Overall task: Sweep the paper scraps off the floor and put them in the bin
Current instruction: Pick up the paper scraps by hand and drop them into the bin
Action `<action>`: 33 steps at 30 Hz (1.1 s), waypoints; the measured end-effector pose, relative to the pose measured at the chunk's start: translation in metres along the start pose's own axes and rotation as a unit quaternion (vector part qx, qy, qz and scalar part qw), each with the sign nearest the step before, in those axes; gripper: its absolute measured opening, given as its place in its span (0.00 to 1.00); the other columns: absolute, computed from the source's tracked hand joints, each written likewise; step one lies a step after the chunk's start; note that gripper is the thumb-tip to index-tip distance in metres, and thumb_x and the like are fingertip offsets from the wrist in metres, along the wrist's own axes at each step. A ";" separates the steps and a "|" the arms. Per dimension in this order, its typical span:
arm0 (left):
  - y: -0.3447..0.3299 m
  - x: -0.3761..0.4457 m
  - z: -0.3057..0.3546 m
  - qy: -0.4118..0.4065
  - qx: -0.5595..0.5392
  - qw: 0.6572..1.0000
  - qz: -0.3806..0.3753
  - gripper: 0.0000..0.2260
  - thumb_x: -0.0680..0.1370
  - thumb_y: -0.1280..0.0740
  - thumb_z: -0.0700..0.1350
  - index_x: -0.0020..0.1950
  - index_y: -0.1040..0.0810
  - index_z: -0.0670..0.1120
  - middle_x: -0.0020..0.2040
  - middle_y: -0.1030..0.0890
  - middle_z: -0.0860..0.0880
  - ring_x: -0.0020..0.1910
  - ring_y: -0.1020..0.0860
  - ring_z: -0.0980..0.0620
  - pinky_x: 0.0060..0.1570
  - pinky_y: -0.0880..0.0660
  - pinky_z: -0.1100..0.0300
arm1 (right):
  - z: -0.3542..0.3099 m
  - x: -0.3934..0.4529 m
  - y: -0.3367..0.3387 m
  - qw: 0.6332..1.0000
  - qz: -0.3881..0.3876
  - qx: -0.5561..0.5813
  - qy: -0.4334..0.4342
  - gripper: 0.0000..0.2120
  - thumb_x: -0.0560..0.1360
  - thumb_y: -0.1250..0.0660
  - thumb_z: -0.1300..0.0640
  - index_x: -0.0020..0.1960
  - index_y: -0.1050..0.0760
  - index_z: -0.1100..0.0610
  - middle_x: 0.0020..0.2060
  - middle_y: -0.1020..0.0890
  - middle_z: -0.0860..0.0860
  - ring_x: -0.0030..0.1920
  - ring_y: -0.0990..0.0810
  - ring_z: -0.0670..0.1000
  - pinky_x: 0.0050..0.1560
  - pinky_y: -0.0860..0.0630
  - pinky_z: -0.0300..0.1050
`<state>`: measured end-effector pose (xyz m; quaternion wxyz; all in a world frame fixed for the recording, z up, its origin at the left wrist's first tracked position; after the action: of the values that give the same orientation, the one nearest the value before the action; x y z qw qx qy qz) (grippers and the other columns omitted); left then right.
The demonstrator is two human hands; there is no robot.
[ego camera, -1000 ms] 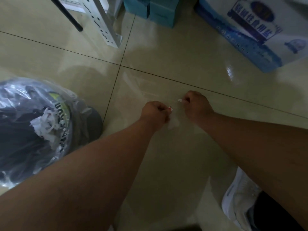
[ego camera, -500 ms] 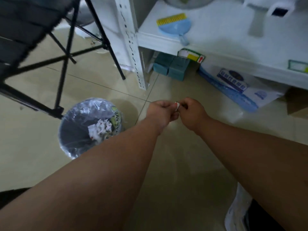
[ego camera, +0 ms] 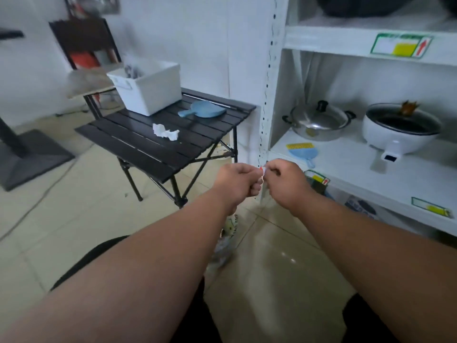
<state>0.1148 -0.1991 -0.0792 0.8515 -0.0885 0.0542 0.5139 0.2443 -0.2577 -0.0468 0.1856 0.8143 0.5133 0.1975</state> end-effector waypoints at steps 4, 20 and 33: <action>0.052 -0.031 0.039 -0.036 -0.002 0.998 0.049 0.10 0.81 0.29 0.38 0.54 0.20 0.30 0.36 0.21 0.42 0.30 0.26 0.51 0.34 0.24 0.59 | -0.069 -0.008 -0.026 0.998 -0.044 0.024 0.036 0.11 0.81 0.37 0.55 0.42 0.20 0.54 0.32 0.18 0.51 0.32 0.21 0.52 0.35 0.22 0.49; 0.164 -0.037 0.044 -0.035 0.010 0.987 0.159 0.07 0.79 0.28 0.33 0.56 0.15 0.38 0.47 0.13 0.37 0.45 0.14 0.44 0.58 0.18 0.49 | -0.085 0.016 -0.126 0.978 -0.151 0.144 0.017 0.05 0.81 0.33 0.53 0.52 0.19 0.52 0.40 0.16 0.54 0.37 0.21 0.48 0.40 0.20 0.45; 0.158 0.042 0.002 0.037 0.069 0.991 0.111 0.08 0.77 0.28 0.30 0.56 0.17 0.33 0.49 0.16 0.31 0.42 0.13 0.46 0.45 0.16 0.59 | 0.002 0.075 -0.151 0.982 -0.173 0.066 -0.017 0.04 0.81 0.34 0.55 0.52 0.21 0.55 0.41 0.16 0.51 0.37 0.20 0.48 0.37 0.25 0.40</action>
<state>-0.0057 -0.0897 -0.1003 0.7907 -0.0417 0.1301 0.5967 0.1592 -0.1287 -0.1149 0.1714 0.7267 0.6554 0.1141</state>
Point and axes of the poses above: each hand's wrist, its own x-axis towards the middle knuckle, its own y-axis out of the back of the hand, z = x × y, the point moved 9 cm from there along x, towards the middle knuckle
